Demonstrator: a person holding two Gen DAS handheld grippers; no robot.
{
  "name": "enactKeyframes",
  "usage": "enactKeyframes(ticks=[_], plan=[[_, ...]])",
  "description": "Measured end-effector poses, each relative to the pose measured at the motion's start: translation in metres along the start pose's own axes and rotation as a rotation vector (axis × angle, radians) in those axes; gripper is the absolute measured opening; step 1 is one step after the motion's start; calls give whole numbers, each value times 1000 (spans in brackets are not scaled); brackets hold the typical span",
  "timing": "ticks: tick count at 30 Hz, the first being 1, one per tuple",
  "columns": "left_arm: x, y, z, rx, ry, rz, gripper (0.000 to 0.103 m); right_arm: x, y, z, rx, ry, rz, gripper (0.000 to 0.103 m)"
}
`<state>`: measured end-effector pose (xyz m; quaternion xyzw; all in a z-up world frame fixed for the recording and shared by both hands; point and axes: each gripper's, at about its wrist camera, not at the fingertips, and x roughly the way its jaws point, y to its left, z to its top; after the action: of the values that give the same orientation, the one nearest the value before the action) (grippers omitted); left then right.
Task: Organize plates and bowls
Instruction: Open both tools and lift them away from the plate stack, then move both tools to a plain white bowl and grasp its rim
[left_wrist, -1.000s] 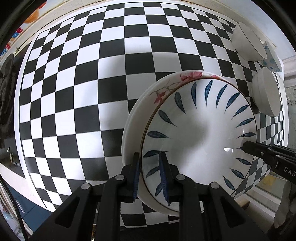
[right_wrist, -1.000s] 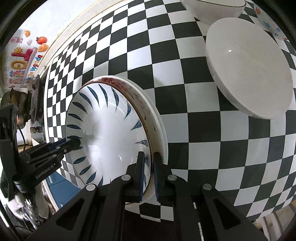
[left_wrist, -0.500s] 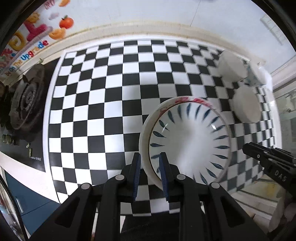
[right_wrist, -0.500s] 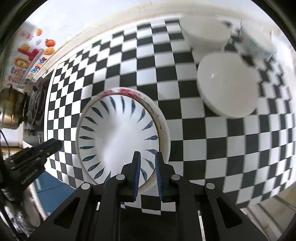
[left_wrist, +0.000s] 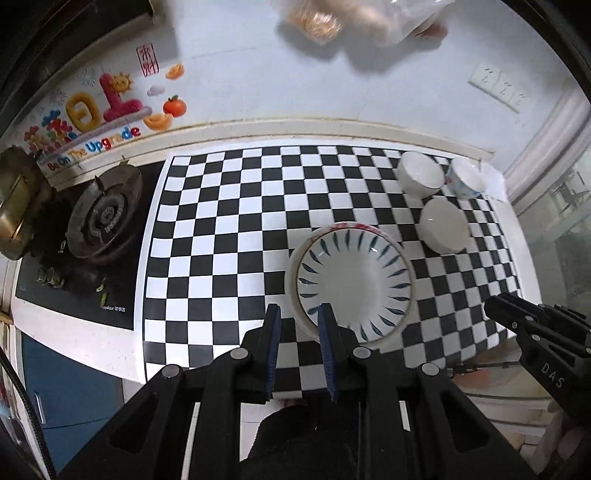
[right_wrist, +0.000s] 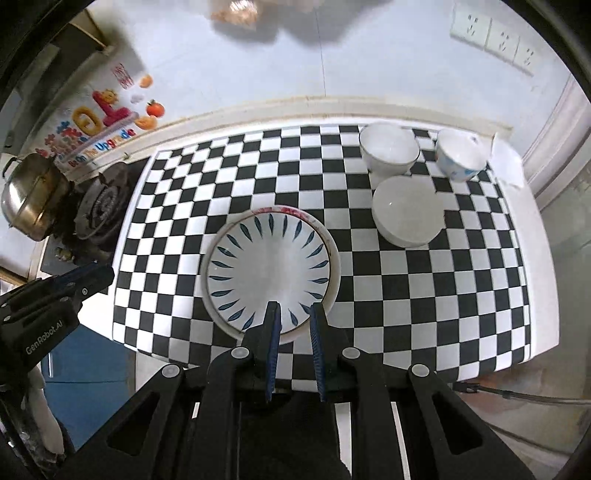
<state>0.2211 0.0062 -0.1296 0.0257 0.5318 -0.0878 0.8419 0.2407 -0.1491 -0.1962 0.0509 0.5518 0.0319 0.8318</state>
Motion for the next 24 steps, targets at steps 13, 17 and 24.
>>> enactKeyframes(ticks=[13, 17, 24], plan=[[-49, -14, -30, 38, -67, -33, 19, -66, 17, -38, 5, -82, 11, 18], [-53, -16, -33, 43, -81, -30, 27, -74, 18, -45, 13, -95, 14, 18], [-50, -19, -31, 31, -71, -29, 32, -79, 14, -45, 22, -105, 50, 71]])
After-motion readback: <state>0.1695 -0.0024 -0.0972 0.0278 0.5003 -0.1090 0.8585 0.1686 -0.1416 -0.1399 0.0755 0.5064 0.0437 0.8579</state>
